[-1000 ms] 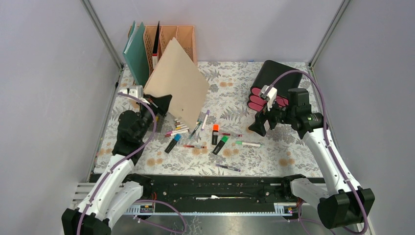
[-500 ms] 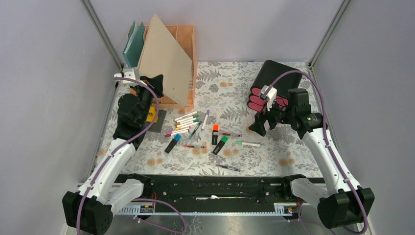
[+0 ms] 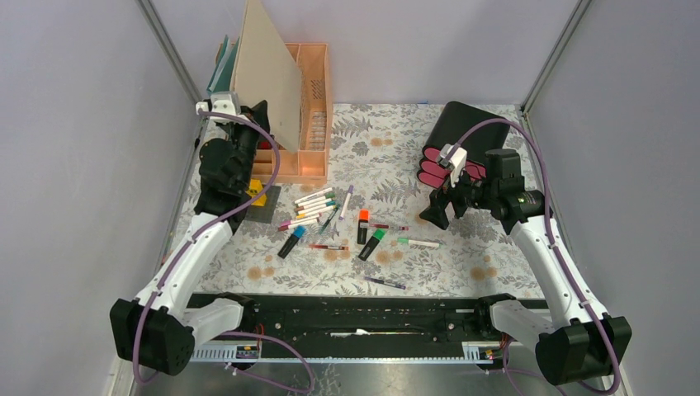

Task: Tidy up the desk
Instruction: Place the folder in the storage box.

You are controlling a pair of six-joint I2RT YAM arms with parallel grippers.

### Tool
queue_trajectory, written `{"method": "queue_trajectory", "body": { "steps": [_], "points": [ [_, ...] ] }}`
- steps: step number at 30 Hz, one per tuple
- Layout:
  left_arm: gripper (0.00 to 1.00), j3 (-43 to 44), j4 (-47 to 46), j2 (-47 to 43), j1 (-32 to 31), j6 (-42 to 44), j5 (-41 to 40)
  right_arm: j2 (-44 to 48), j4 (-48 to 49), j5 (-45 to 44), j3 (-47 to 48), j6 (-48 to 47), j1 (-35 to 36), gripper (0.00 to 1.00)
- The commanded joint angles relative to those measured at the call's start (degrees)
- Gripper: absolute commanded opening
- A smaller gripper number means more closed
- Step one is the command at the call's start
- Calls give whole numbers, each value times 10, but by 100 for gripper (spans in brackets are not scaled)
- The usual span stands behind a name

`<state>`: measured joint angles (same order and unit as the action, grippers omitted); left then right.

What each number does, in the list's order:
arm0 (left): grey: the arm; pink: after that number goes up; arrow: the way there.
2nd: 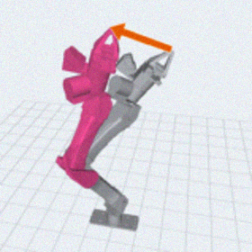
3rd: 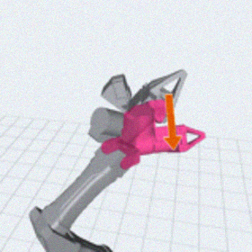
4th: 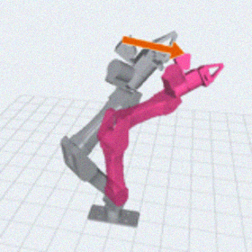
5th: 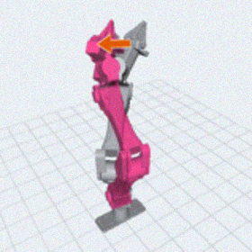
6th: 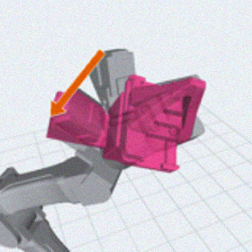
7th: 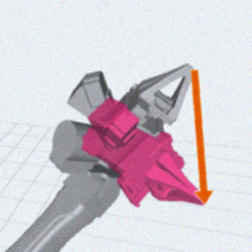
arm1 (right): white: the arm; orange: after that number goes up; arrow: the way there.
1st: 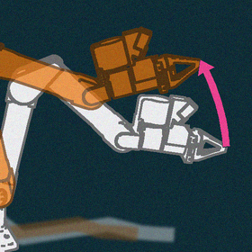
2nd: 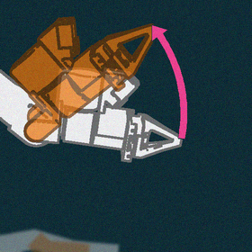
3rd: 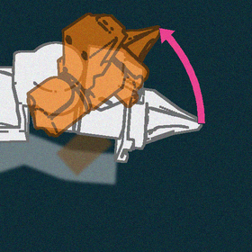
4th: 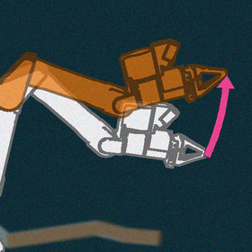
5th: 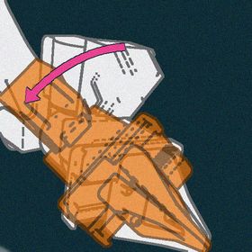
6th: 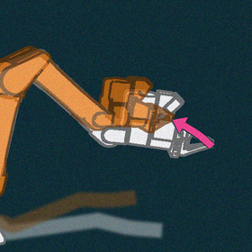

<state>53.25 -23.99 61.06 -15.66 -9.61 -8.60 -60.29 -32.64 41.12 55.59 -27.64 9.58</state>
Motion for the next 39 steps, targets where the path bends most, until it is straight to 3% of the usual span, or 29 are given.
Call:
{"method": "queue_trajectory", "body": {
  "steps": [1, 25, 39],
  "points": [
    [0, 55, -79, 18, 3, 39, -18, 1, 13, 2, 0, -8, -2, 100],
    [0, 111, -118, 168, 4, 108, -32, -3, 10, 6, 0, -14, -3, 100],
    [0, 102, -197, 261, 46, 88, 40, -3, 8, 8, -1, -18, -2, 100]
  ]
}}
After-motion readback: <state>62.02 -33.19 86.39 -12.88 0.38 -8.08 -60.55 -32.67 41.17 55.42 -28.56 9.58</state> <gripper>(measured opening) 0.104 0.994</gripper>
